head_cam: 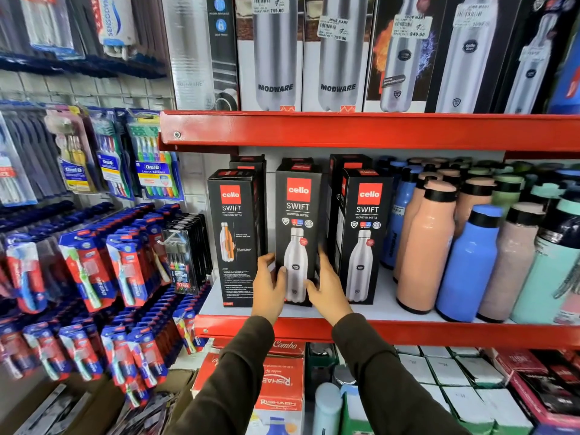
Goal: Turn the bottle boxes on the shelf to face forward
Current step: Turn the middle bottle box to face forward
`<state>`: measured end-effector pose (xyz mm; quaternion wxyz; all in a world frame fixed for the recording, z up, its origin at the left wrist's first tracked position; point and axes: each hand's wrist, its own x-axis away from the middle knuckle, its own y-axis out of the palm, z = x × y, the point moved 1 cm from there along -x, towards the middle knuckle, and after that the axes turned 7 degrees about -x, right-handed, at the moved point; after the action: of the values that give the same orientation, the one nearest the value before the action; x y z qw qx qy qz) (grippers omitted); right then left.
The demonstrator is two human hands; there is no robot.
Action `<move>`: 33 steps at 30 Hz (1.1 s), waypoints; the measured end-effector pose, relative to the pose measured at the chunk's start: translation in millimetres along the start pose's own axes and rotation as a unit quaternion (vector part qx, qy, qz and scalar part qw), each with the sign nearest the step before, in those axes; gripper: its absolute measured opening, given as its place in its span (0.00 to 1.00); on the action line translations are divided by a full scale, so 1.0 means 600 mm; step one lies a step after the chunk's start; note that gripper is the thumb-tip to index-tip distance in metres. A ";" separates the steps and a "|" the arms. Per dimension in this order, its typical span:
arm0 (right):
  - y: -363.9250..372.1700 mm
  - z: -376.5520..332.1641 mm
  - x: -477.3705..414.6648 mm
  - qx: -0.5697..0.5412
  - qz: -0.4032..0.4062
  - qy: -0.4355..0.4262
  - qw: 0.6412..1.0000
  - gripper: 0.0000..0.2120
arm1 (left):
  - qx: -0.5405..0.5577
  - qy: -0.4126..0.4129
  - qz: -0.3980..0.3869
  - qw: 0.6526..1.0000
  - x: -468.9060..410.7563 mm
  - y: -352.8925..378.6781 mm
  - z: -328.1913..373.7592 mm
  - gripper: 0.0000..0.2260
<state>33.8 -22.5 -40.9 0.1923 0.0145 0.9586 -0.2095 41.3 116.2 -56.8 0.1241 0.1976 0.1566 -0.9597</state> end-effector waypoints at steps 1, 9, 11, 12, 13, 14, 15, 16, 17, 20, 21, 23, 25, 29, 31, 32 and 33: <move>0.000 0.001 -0.001 0.000 0.003 0.003 1.000 0.38 | -0.004 0.002 0.001 1.000 -0.001 0.001 -0.001 0.16; 0.006 0.020 -0.014 0.022 0.000 0.021 1.000 0.36 | -0.021 -0.016 0.007 1.000 -0.008 0.012 -0.025 0.14; 0.007 0.021 -0.016 0.022 0.004 0.021 1.000 0.36 | -0.015 -0.020 0.004 1.000 -0.011 0.013 -0.026 0.14; 0.008 0.022 -0.016 0.021 0.005 0.019 1.000 0.36 | -0.013 -0.022 0.002 1.000 -0.012 0.014 -0.027 0.14; 0.009 0.023 -0.017 0.021 0.006 0.016 1.000 0.36 | -0.011 -0.020 0.000 1.000 -0.013 0.014 -0.026 0.14; 0.009 0.025 -0.018 0.022 0.007 0.014 1.000 0.36 | -0.010 -0.017 -0.001 1.000 -0.014 0.015 -0.026 0.14; 0.008 0.027 -0.019 0.023 0.009 0.014 1.000 0.36 | -0.007 -0.016 -0.002 1.000 -0.014 0.016 -0.025 0.14; 0.008 0.029 -0.020 0.022 0.012 0.015 1.000 0.36 | -0.001 -0.017 -0.003 1.000 -0.013 0.017 -0.022 0.13; 0.008 0.030 -0.021 0.022 0.014 0.016 1.000 0.36 | 0.003 -0.018 -0.004 1.000 -0.013 0.017 -0.021 0.13; 0.009 0.029 -0.021 0.028 0.019 0.014 0.999 0.35 | 0.010 -0.013 -0.004 1.000 -0.013 0.019 -0.024 0.13; 0.009 0.029 -0.021 0.030 0.019 0.013 0.999 0.35 | 0.012 -0.012 -0.005 1.000 -0.013 0.020 -0.025 0.13; 0.009 0.026 -0.019 0.032 0.024 0.013 0.999 0.33 | 0.018 -0.018 -0.008 1.000 -0.011 0.019 -0.022 0.14; 0.011 0.027 -0.014 0.019 0.050 0.006 0.999 0.33 | 0.015 -0.015 -0.005 1.000 -0.004 0.017 -0.018 0.17; 0.020 0.039 0.011 -0.034 0.138 -0.024 0.990 0.27 | 0.021 0.017 0.023 0.999 0.018 0.008 -0.018 0.20; 0.022 0.037 0.028 -0.044 0.191 -0.052 0.979 0.20 | 0.020 0.036 0.055 0.998 0.029 -0.004 -0.019 0.17; 0.025 0.032 0.036 -0.048 0.209 -0.068 0.974 0.18 | 0.018 0.046 0.074 0.996 0.033 -0.012 -0.017 0.16; 0.032 0.025 0.042 -0.055 0.216 -0.083 0.971 0.16 | 0.016 0.056 0.093 0.994 0.037 -0.024 -0.015 0.14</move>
<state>18.3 -12.3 -70.8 0.3127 0.1930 0.9234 -0.1107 20.1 128.6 -70.5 0.2008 0.2669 0.1288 -0.9337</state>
